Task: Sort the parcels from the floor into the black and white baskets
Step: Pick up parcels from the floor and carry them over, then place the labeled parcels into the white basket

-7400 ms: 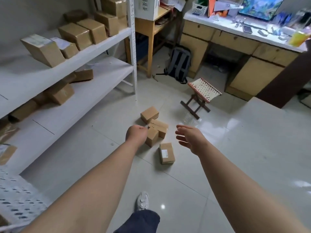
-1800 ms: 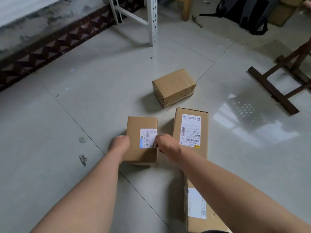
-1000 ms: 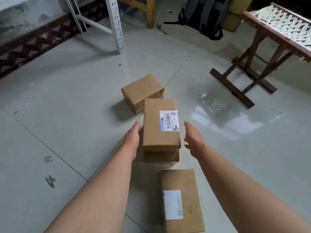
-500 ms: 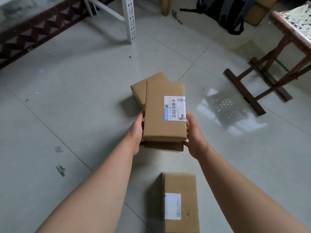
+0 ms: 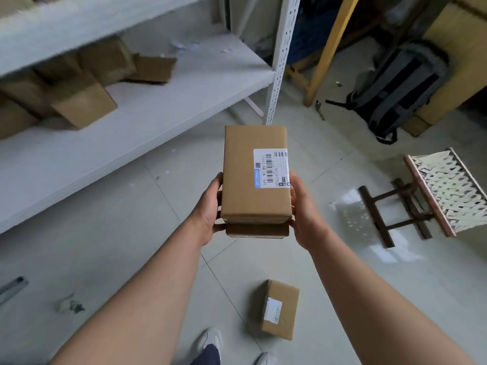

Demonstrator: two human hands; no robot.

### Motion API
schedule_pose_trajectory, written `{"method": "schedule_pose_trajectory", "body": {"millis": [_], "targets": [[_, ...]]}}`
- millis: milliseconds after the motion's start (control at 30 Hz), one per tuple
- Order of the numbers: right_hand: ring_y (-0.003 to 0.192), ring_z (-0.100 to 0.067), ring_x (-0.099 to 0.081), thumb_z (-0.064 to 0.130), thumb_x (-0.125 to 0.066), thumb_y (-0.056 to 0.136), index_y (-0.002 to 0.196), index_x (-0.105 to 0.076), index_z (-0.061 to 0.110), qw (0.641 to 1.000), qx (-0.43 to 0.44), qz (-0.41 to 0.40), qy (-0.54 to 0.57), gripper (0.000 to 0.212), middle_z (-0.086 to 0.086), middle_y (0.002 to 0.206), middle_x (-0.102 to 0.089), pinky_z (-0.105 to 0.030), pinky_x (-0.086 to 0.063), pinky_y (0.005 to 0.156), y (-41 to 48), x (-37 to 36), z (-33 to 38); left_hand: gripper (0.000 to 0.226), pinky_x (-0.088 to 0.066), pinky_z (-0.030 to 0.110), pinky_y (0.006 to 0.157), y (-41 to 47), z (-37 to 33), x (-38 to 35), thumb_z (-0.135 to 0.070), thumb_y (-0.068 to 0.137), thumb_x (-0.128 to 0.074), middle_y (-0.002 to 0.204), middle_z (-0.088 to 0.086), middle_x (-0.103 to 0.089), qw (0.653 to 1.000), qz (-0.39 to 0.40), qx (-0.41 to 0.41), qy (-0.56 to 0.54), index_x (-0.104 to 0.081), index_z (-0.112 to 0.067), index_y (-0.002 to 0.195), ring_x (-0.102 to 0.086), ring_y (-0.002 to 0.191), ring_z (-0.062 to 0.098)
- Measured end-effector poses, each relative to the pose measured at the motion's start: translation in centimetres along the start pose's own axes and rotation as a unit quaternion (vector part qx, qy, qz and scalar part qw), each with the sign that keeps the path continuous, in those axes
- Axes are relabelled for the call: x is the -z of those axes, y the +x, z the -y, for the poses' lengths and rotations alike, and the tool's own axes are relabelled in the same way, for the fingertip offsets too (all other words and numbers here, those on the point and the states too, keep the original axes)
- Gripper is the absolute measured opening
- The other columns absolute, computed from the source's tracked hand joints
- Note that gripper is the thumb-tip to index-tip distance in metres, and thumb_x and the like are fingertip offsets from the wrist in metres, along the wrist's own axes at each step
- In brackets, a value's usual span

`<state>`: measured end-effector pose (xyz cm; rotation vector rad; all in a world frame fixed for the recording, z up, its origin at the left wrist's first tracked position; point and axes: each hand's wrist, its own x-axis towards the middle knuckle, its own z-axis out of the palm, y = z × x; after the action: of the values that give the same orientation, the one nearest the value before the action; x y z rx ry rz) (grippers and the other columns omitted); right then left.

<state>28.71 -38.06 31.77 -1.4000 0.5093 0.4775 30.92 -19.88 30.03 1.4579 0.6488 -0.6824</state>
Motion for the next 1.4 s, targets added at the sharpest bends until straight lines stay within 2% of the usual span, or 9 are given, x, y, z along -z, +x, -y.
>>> {"method": "schedule_pose_trajectory", "body": {"millis": [200,300,433,533,733,833,1000,1267,1400], "targets": [[0.047,0.005,-0.060,0.043,-0.027,0.103,0.099,-0.065,0.022,0.995,0.027,0.083,-0.041,0.043,0.016,0.059,-0.068,-0.007,-0.040,0.040,-10.9,-7.1,12.4,0.060,-0.044,0.049,0.100,-15.9,-9.2,5.6,-0.072,0.085,-0.037,0.107,0.004,-0.072,0.997,-0.055,-0.017,-0.047,-0.070,-0.023,0.099,-0.061,0.108,0.027],[0.051,0.005,-0.063,0.049,-0.032,0.101,0.107,-0.069,0.021,0.988,0.034,0.128,-0.075,0.047,0.013,0.069,-0.072,-0.007,-0.042,0.044,-16.0,-10.7,16.7,0.066,-0.046,0.050,0.099,-23.7,-11.4,8.6,-0.072,0.083,-0.041,0.109,0.009,-0.071,0.992,-0.092,-0.033,-0.079,-0.069,-0.017,0.108,-0.061,0.104,0.029],[0.050,-0.005,-0.063,0.050,-0.032,0.100,0.083,-0.069,0.022,0.974,0.053,0.186,-0.121,0.049,0.006,0.063,-0.070,-0.014,-0.044,0.047,-22.6,-16.1,20.2,0.066,-0.048,0.050,0.096,-33.2,-11.5,12.9,-0.071,0.082,-0.044,0.089,0.007,-0.070,0.978,-0.144,-0.065,-0.138,-0.069,-0.013,0.102,-0.061,0.086,0.027],[0.041,-0.004,-0.060,0.048,-0.035,0.099,0.074,-0.067,0.021,0.962,0.065,0.225,-0.137,0.049,0.008,0.051,-0.066,-0.015,-0.045,0.048,-27.5,-20.9,21.2,0.066,-0.048,0.049,0.095,-39.3,-9.9,16.2,-0.071,0.082,-0.045,0.095,0.008,-0.070,0.962,-0.188,-0.079,-0.182,-0.069,-0.013,0.103,-0.062,0.091,0.029],[0.069,-0.015,-0.060,0.064,-0.047,0.088,0.081,-0.072,0.026,0.938,0.058,0.268,-0.210,0.046,0.006,0.067,-0.069,-0.032,-0.045,0.084,-35.0,-31.1,19.0,0.068,-0.048,0.050,0.097,-49.4,-4.6,24.2,-0.071,0.082,-0.045,0.103,0.012,-0.070,0.921,-0.276,-0.101,-0.255,-0.067,-0.011,0.106,-0.063,0.095,0.031],[0.074,-0.017,-0.058,0.066,-0.049,0.085,0.092,-0.073,0.028,0.922,0.053,0.308,-0.230,0.046,0.004,0.083,-0.070,-0.032,-0.045,0.081,-38.1,-36.7,17.3,0.061,-0.048,0.050,0.096,-53.2,-1.8,28.9,-0.072,0.083,-0.045,0.101,0.010,-0.069,0.898,-0.316,-0.120,-0.283,-0.066,-0.016,0.097,-0.063,0.097,0.031],[0.067,-0.015,-0.057,0.065,-0.048,0.086,0.099,-0.072,0.023,0.905,0.037,0.353,-0.236,0.050,0.005,0.072,-0.066,-0.030,-0.045,0.068,-42.5,-47.1,13.0,0.063,-0.053,0.042,0.081,-57.8,3.5,38.5,-0.073,0.082,-0.044,0.110,0.013,-0.068,0.873,-0.346,-0.135,-0.315,-0.064,-0.022,0.114,-0.064,0.099,0.031],[0.060,-0.017,-0.049,0.067,-0.047,0.084,0.081,-0.068,0.015,0.904,-0.028,0.354,-0.240,0.055,-0.001,0.064,-0.061,-0.029,-0.038,0.065,-46.5,-61.6,4.7,0.052,-0.047,0.051,0.099,-62.6,10.2,53.6,-0.072,0.082,-0.044,0.105,0.008,-0.072,0.881,-0.350,-0.113,-0.298,-0.069,-0.032,0.105,-0.064,0.104,0.030],[0.058,-0.018,-0.050,0.077,-0.045,0.078,0.091,-0.071,0.015,0.901,-0.070,0.357,-0.237,0.068,-0.002,0.059,-0.063,-0.030,-0.036,0.063,-46.4,-65.3,1.7,0.049,-0.045,0.050,0.100,-62.1,12.2,57.9,-0.074,0.081,-0.041,0.114,0.003,-0.069,0.898,-0.334,-0.097,-0.269,-0.066,-0.039,0.105,-0.062,0.109,0.028]]}}
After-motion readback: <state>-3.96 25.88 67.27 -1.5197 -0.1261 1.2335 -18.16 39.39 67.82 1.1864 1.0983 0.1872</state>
